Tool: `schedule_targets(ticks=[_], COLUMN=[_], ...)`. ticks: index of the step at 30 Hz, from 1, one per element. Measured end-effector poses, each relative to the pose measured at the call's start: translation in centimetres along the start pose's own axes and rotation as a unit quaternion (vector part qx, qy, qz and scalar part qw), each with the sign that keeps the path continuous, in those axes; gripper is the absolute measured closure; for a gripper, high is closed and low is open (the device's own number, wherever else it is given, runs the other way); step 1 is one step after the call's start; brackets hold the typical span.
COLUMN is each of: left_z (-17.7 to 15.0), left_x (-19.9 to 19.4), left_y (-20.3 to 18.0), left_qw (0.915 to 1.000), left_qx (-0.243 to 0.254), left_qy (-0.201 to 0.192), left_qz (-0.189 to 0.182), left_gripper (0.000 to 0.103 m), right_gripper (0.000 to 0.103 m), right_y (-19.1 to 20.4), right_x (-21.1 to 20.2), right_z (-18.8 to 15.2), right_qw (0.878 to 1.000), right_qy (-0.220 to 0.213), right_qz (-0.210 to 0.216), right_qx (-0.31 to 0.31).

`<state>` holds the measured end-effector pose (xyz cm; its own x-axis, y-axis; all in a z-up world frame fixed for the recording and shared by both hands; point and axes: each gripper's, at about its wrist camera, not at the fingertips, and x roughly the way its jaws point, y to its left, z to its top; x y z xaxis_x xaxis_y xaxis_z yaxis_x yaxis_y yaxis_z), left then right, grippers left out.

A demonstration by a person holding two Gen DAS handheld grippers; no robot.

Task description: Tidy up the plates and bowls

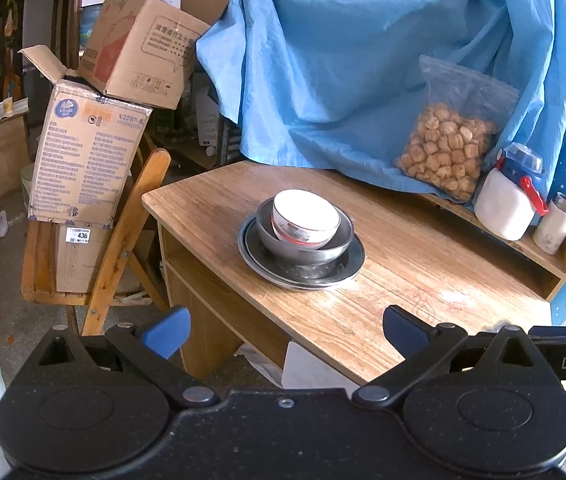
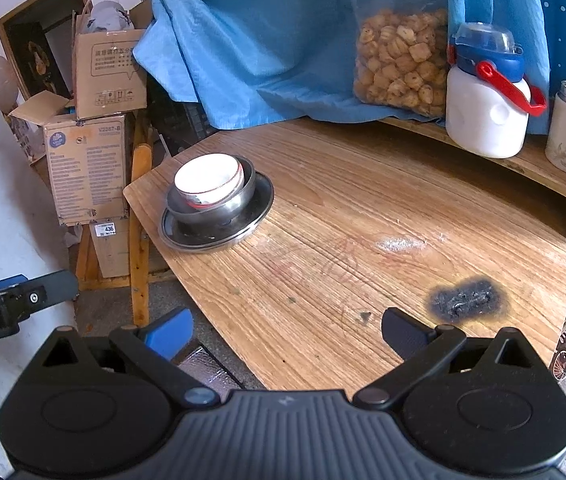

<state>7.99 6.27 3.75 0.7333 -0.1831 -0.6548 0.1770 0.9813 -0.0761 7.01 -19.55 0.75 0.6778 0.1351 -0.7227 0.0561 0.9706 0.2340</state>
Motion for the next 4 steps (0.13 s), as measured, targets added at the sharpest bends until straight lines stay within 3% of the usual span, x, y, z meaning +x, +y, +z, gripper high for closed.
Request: schedule_targets(ticks=[4], left_z=[0.16], left_x=[0.06], left_y=[-0.09], left_qw=[1.0], left_qx=[-0.001], left_qy=[-0.002], left_qz=[0.002], left_gripper=[0.001], right_gripper=[0.0], right_y=[-0.06], right_x=[0.08], right_z=[0.08], right_qw=[1.0], right_qy=[0.001], right_qz=[0.001], right_qx=[0.0])
